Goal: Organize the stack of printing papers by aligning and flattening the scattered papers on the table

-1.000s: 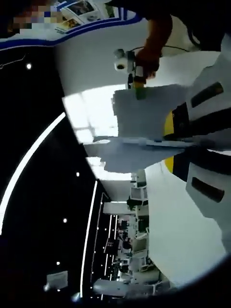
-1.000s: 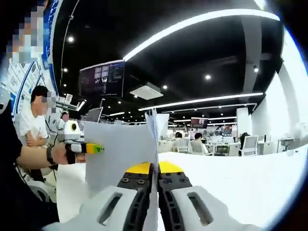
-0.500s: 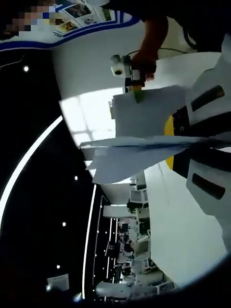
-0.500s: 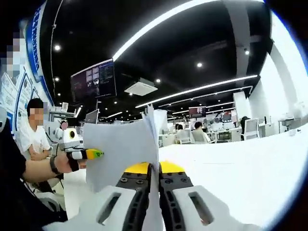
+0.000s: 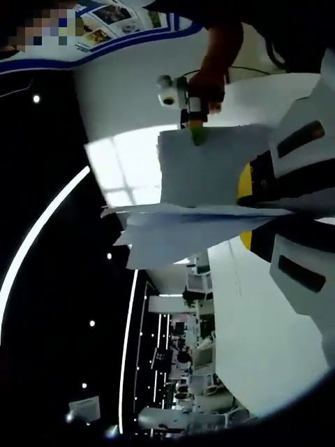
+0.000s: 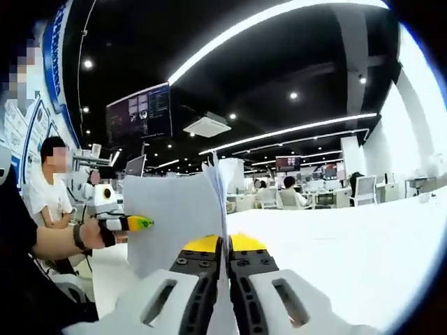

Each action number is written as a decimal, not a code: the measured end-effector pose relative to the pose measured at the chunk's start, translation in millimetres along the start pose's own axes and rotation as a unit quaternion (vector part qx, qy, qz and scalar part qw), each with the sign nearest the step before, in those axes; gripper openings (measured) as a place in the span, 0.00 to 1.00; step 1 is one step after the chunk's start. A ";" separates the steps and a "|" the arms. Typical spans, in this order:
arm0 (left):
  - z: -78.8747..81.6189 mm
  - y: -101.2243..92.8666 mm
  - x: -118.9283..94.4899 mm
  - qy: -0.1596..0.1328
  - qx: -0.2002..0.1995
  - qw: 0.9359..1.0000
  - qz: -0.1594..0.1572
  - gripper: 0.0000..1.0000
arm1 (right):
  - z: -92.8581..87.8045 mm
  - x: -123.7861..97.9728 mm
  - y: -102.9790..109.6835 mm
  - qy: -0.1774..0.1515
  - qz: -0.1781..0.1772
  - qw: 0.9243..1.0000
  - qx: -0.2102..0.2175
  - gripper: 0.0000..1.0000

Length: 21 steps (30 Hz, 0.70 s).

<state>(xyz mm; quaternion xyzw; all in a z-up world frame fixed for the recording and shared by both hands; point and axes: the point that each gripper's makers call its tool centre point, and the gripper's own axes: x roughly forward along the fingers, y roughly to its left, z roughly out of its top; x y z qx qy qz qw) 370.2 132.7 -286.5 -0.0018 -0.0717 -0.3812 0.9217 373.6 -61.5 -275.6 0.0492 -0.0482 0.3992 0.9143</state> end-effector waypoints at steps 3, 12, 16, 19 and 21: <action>-0.6 2.1 1.0 0.005 0.001 1.000 0.003 0.10 | -1.2 2.1 -0.6 0.005 0.002 1.000 0.006 0.03; -1.5 2.4 4.0 0.009 -0.014 1.000 -0.013 0.07 | -8.0 2.5 2.7 0.022 0.012 1.000 0.014 0.01; 2.9 -0.2 5.6 0.014 -0.034 0.999 -0.024 0.06 | -2.4 -0.2 8.8 0.032 0.017 0.999 0.008 0.00; 8.3 -4.3 5.6 0.016 -0.059 0.997 -0.036 0.06 | 3.9 -3.6 11.7 0.042 0.021 0.999 0.015 0.00; 10.7 -8.0 4.7 0.026 -0.118 0.991 -0.052 0.06 | 5.5 -7.3 12.1 0.059 0.026 0.996 0.062 0.00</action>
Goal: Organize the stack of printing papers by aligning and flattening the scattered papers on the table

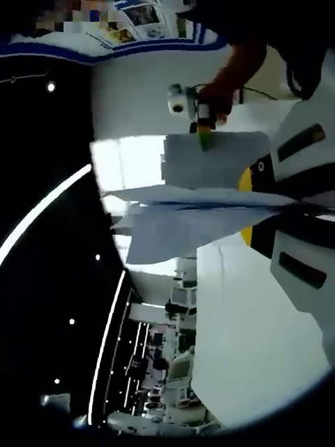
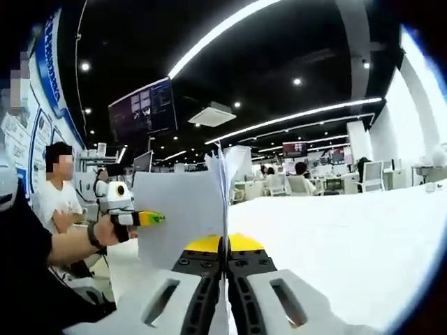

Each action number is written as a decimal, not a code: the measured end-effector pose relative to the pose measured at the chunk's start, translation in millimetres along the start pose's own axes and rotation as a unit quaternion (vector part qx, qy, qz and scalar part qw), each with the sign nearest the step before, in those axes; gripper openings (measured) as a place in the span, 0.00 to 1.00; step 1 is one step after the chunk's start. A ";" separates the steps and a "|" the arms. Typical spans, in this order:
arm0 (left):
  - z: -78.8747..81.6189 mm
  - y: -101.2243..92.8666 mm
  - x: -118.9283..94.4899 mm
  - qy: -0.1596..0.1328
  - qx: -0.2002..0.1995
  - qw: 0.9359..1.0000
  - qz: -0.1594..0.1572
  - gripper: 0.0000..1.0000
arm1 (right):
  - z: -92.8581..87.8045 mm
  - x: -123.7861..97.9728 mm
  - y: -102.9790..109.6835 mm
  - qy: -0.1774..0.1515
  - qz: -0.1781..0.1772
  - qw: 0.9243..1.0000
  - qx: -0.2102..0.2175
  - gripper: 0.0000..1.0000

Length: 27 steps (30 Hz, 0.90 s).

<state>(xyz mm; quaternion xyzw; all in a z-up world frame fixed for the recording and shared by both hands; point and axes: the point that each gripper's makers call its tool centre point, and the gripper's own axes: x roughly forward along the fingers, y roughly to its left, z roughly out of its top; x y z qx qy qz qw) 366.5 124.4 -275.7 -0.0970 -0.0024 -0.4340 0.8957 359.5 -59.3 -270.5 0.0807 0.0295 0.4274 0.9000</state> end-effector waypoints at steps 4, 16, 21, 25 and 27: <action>1.6 -4.4 0.5 0.015 -0.108 0.994 -0.033 0.06 | 0.9 -6.1 -3.0 0.027 0.018 0.994 0.104 0.00; -33.4 -7.6 8.1 0.073 -0.305 0.948 -0.054 0.06 | -16.7 2.5 -9.6 0.102 0.059 0.961 0.249 0.00; -53.3 -1.8 16.2 0.089 -0.306 0.947 -0.029 0.06 | -41.2 18.6 -29.3 0.125 0.018 0.964 0.233 0.00; -59.2 13.6 20.7 0.089 -0.305 0.948 -0.012 0.06 | -52.9 30.0 -42.4 0.128 -0.017 0.974 0.185 0.00; -63.1 22.0 22.9 0.091 -0.293 0.952 0.001 0.06 | -55.4 31.8 -48.6 0.126 -0.028 0.976 0.174 0.00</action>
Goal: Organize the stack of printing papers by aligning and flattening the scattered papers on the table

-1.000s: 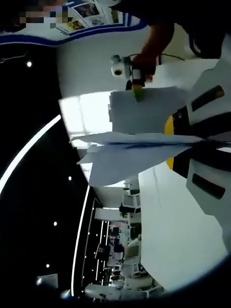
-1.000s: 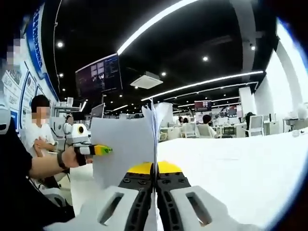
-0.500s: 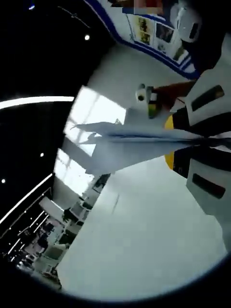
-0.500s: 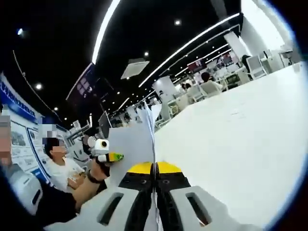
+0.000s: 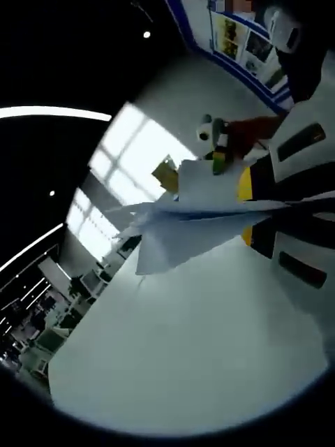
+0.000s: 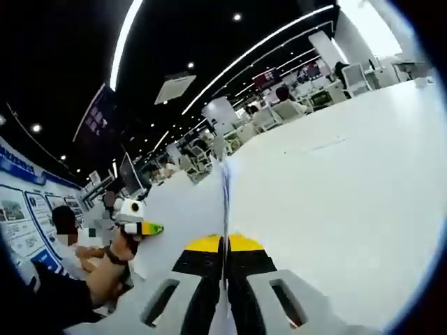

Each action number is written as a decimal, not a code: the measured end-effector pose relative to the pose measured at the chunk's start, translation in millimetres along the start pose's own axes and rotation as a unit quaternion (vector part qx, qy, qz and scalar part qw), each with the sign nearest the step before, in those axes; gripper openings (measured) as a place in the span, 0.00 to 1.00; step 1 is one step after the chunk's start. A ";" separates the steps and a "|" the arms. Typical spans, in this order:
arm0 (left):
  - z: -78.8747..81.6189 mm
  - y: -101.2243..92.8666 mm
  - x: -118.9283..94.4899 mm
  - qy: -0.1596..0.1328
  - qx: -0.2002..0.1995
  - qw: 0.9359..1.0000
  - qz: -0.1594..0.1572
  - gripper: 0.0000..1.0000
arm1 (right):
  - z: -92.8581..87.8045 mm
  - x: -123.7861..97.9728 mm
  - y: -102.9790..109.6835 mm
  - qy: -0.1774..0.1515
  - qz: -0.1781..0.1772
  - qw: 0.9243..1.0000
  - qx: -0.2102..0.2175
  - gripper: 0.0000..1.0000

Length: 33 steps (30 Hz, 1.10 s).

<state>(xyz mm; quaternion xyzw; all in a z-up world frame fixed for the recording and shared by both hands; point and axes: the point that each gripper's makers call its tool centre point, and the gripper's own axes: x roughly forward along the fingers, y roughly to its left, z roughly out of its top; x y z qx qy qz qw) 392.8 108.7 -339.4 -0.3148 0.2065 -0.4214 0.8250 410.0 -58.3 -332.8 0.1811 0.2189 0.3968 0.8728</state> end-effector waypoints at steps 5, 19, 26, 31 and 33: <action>1.5 23.4 6.7 0.001 0.033 0.999 0.036 0.07 | -6.7 15.8 -20.3 -0.012 -0.061 0.996 -0.067 0.00; 2.1 56.9 16.7 0.005 0.153 0.981 0.120 0.10 | -21.2 32.4 -43.5 -0.020 -0.089 0.994 -0.067 0.00; -2.1 66.2 18.1 0.006 0.196 0.969 0.151 0.11 | -27.2 37.0 -51.5 -0.015 -0.143 0.979 -0.144 0.00; -5.5 71.6 19.9 0.016 0.227 0.958 0.176 0.11 | -34.3 37.3 -54.1 -0.003 -0.155 0.975 -0.158 0.01; -4.9 72.8 19.5 0.015 0.229 0.957 0.179 0.11 | -30.2 39.0 -63.1 -0.006 -0.157 0.976 -0.153 0.02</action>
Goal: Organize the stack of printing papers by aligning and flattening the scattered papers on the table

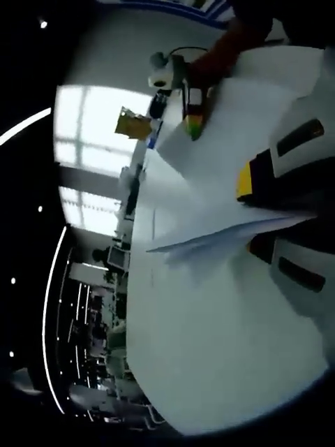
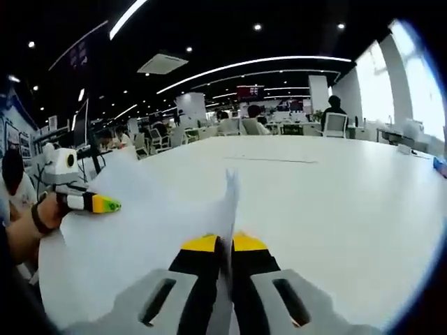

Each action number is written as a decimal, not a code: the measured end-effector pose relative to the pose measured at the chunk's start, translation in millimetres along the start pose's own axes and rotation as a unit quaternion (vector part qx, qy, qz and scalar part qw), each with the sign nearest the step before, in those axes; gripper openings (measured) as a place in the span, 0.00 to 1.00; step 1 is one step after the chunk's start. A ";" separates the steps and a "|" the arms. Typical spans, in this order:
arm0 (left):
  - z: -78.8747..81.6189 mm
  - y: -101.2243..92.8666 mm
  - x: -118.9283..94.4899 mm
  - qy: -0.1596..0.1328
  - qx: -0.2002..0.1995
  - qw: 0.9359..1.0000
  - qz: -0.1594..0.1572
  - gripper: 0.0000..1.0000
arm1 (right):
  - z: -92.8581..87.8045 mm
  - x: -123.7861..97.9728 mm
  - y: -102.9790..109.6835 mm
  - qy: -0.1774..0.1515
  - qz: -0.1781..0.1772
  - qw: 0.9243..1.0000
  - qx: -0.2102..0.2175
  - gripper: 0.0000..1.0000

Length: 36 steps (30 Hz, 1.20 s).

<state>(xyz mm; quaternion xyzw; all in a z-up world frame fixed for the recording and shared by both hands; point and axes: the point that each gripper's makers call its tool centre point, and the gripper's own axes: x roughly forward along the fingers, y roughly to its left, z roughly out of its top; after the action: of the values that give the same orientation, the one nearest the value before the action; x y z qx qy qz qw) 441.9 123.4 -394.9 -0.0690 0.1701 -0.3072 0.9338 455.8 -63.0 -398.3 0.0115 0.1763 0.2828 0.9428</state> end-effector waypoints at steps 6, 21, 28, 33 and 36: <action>-2.2 2.4 1.4 0.001 0.024 1.000 0.014 0.14 | -0.9 6.3 -8.7 -0.001 -0.019 1.000 -0.021 0.06; -4.7 12.8 3.7 0.004 0.080 0.995 0.053 0.28 | -5.1 9.4 -25.4 0.004 -0.061 0.996 -0.070 0.20; -1.5 17.1 2.5 -0.005 0.088 0.994 0.063 0.38 | -3.9 6.3 -24.9 -0.005 -0.065 0.995 -0.074 0.28; 2.8 20.0 1.0 -0.018 0.087 0.994 0.069 0.45 | 0.7 3.7 -25.3 -0.018 -0.067 0.995 -0.073 0.32; 5.2 20.6 0.0 -0.025 0.081 0.994 0.068 0.46 | 3.5 2.8 -25.2 -0.027 -0.068 0.995 -0.072 0.37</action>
<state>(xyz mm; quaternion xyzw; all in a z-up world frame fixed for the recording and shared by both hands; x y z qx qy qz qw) 455.2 140.1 -394.8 0.0106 0.1256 -0.2536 0.9591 472.5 -82.4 -399.0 -0.0608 0.1305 0.2295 0.9626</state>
